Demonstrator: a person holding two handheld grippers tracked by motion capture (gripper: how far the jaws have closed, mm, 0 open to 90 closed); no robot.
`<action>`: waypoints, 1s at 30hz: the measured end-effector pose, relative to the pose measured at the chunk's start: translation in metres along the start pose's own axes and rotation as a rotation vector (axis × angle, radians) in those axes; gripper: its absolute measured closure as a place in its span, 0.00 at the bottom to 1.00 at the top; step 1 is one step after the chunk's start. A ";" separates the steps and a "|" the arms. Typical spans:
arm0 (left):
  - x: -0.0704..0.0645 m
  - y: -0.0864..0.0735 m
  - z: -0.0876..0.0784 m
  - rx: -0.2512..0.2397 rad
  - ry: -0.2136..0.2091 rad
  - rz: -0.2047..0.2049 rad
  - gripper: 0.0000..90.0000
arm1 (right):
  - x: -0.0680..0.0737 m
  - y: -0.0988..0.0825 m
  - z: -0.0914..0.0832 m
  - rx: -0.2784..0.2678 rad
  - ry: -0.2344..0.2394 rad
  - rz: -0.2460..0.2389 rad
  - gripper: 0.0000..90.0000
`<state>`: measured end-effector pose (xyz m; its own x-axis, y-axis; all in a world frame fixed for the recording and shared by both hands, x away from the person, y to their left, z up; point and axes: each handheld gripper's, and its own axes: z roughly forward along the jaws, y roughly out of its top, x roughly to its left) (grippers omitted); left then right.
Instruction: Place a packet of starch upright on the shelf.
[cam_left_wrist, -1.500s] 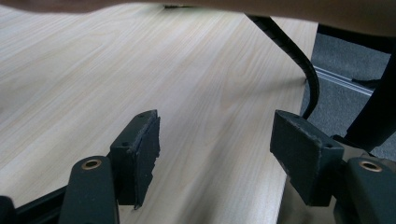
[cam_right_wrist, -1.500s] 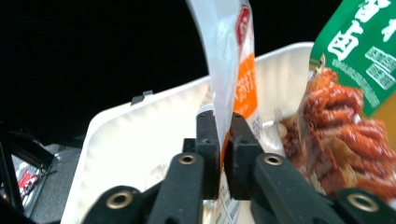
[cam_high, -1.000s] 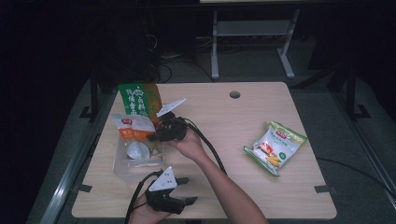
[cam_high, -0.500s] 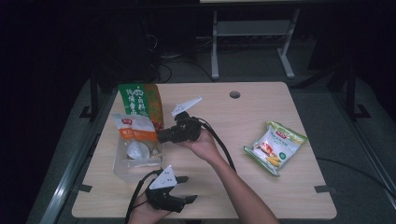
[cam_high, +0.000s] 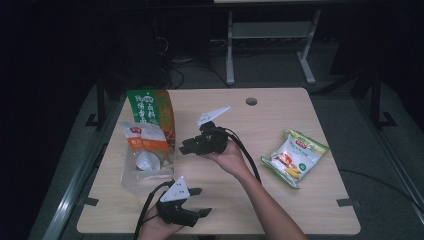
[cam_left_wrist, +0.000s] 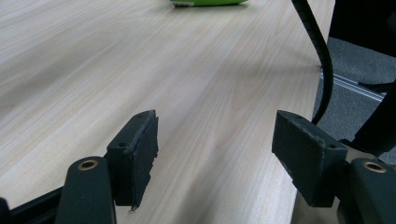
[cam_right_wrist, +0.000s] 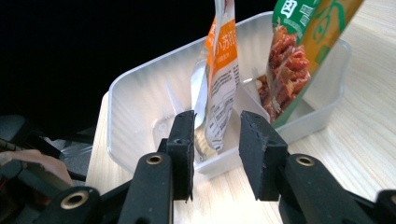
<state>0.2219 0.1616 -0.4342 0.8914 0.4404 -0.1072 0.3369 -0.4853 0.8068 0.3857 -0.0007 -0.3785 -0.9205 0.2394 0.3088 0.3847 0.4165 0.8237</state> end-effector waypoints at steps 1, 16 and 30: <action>0.000 0.000 0.000 0.001 0.001 -0.001 0.35 | 0.000 -0.002 -0.003 0.002 -0.006 0.002 0.72; 0.002 0.000 0.000 0.008 0.004 0.002 0.35 | 0.000 -0.016 -0.029 0.008 -0.039 0.020 0.69; 0.002 0.000 0.001 0.001 0.004 -0.006 0.34 | -0.005 -0.035 -0.059 0.009 -0.087 0.047 0.66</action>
<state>0.2243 0.1622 -0.4349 0.8881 0.4462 -0.1103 0.3429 -0.4834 0.8054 0.3725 -0.0680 -0.3805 -0.8919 0.3345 0.3043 0.4285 0.4103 0.8050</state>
